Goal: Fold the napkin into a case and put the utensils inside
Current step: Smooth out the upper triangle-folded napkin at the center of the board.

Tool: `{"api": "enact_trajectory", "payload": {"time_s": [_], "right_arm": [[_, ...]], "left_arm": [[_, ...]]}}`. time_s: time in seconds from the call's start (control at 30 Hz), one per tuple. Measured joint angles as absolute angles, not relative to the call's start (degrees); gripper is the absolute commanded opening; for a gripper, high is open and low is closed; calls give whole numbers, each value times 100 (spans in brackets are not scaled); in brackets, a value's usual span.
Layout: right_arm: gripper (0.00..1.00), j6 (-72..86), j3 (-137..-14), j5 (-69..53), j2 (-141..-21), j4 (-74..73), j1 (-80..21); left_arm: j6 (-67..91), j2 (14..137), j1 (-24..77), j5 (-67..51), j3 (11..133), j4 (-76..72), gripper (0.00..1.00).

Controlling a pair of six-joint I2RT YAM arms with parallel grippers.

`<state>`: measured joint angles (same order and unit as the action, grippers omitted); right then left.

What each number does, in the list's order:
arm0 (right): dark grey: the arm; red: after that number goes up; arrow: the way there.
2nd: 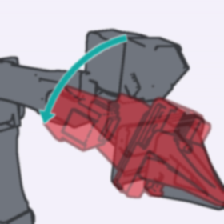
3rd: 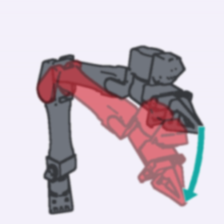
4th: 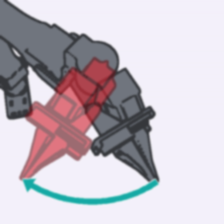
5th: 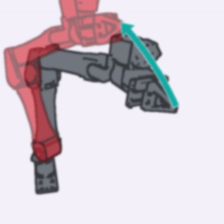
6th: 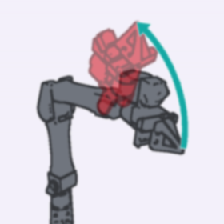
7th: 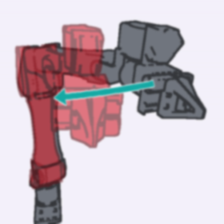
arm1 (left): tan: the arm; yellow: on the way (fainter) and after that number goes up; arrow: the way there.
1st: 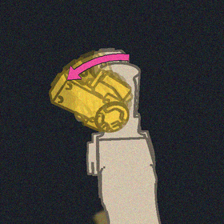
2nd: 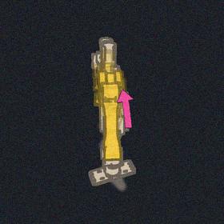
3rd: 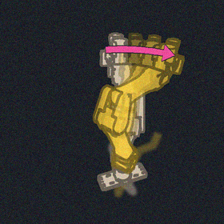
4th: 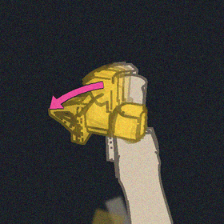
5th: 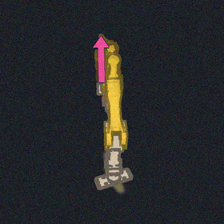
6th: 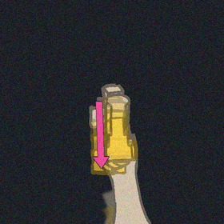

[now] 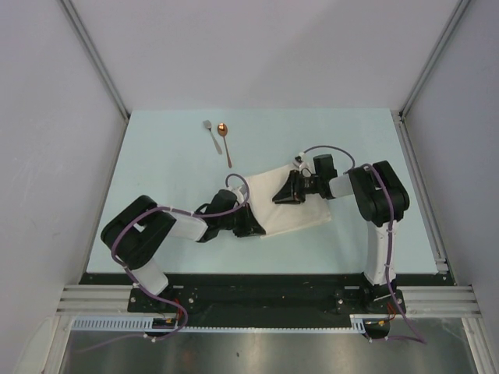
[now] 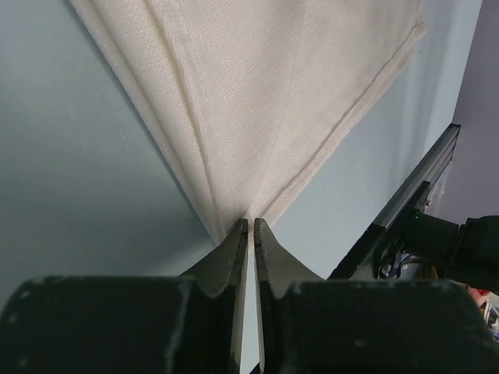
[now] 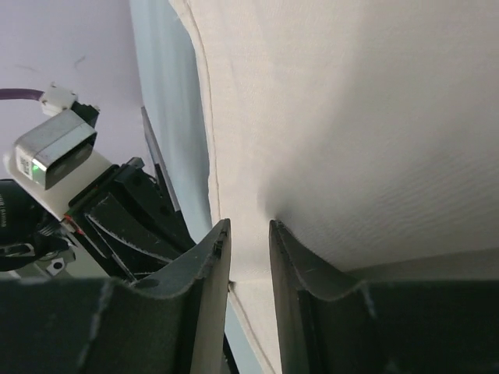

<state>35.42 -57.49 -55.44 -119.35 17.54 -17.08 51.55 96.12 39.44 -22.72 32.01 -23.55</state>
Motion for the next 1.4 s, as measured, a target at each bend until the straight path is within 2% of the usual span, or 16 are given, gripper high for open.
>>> {"api": "enact_trajectory", "payload": {"time_s": [0.37,0.47,0.5,0.57,0.6,0.7,0.83,1.03,1.07,1.1,1.17,1.23,1.37,1.4], "right_arm": [[41,3625,-7061,-6222,-12895,1841,-954],[53,3618,-7677,-6165,-13152,1632,-773],[59,3610,-7811,-6123,-13172,1557,-729],[64,3444,-8162,-5907,-13148,1031,-642],[70,3339,-8324,-5712,-13091,714,-604],[74,2882,-8547,-4915,-12676,-421,-600],[80,2449,-8580,-3321,-11603,-1850,-1022],[81,2346,-8353,-1225,-10427,-2764,-2783],[80,2359,-8344,-851,-10407,-2884,-3199],[79,2370,-8331,-666,-10422,-2936,-3468],[77,2390,-8324,-204,-10554,-3114,-3994],[73,2418,-8337,134,-10750,-3264,-4298],[59,2547,-8285,521,-10984,-3505,-4366],[48,2571,-8232,563,-10962,-3507,-4329]], "left_arm": [[5251,9623,3938,-2268,3068,-2630,13],[5256,9612,3938,-2270,3068,-2630,24],[5260,9585,3942,-2270,3068,-2615,31],[5231,9445,3946,-2263,3068,-2480,38],[5201,9325,3946,-2250,3072,-2344,46],[5015,8779,3905,-2073,3229,-1627,57],[4644,7948,3732,-1426,3992,-298,60],[4611,7105,3271,189,5127,1243,61],[4659,6989,3218,451,5240,1509,64],[4720,6873,3181,711,5319,1765,71],[4886,6639,3140,1168,5345,2185,73],[4995,6427,3089,1347,5240,2377,66],[4866,6370,2731,751,4939,2152,58],[4746,6613,2657,591,5009,2112,51]]}}
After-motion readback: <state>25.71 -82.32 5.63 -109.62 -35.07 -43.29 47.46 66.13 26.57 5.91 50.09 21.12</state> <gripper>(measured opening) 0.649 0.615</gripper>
